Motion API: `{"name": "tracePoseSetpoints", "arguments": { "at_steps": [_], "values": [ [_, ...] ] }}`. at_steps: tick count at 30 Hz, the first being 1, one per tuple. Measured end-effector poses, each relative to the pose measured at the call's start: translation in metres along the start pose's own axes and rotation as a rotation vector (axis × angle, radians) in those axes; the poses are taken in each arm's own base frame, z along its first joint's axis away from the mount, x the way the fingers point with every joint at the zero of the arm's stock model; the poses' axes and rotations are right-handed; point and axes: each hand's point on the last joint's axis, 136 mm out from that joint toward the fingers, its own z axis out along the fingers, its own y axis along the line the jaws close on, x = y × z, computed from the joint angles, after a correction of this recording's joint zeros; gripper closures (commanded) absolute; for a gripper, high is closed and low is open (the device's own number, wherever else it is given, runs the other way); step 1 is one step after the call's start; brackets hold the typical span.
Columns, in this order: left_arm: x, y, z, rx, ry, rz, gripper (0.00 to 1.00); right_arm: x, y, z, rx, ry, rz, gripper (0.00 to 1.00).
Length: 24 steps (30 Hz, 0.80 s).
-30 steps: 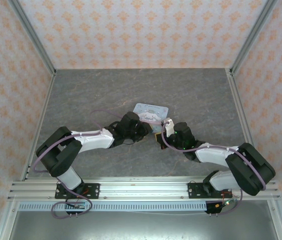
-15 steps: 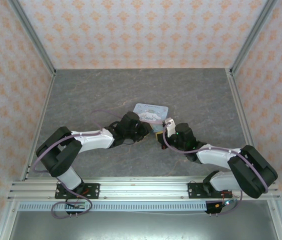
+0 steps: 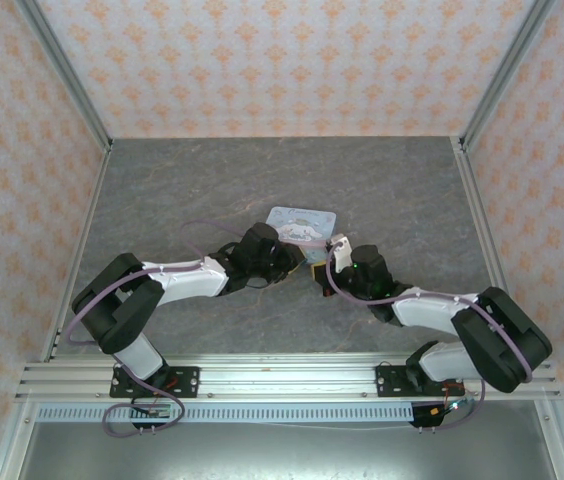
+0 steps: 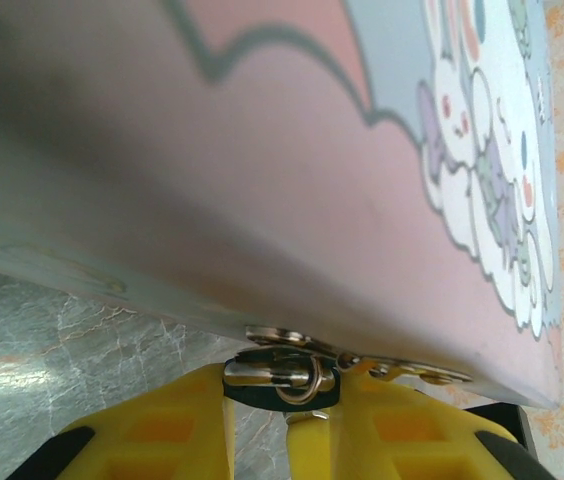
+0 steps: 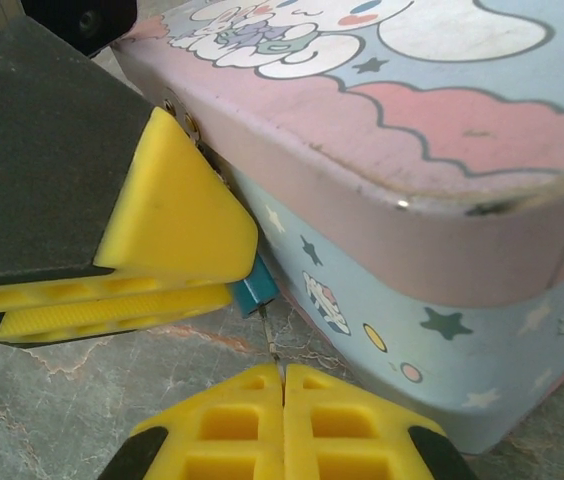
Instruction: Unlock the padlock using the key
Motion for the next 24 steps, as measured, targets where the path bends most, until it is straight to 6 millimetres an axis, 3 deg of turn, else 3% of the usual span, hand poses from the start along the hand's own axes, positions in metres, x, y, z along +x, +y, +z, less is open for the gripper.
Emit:
{"name": "tracePoseSetpoints", "arguments": {
  "at_steps": [24],
  "values": [
    [-0.0030, -0.0055, -0.0005, 0.012, -0.005, 0.000, 0.73, -0.0039, -0.0066, 0.0055, -0.086, -0.015, 0.050, 1.00]
  ]
}}
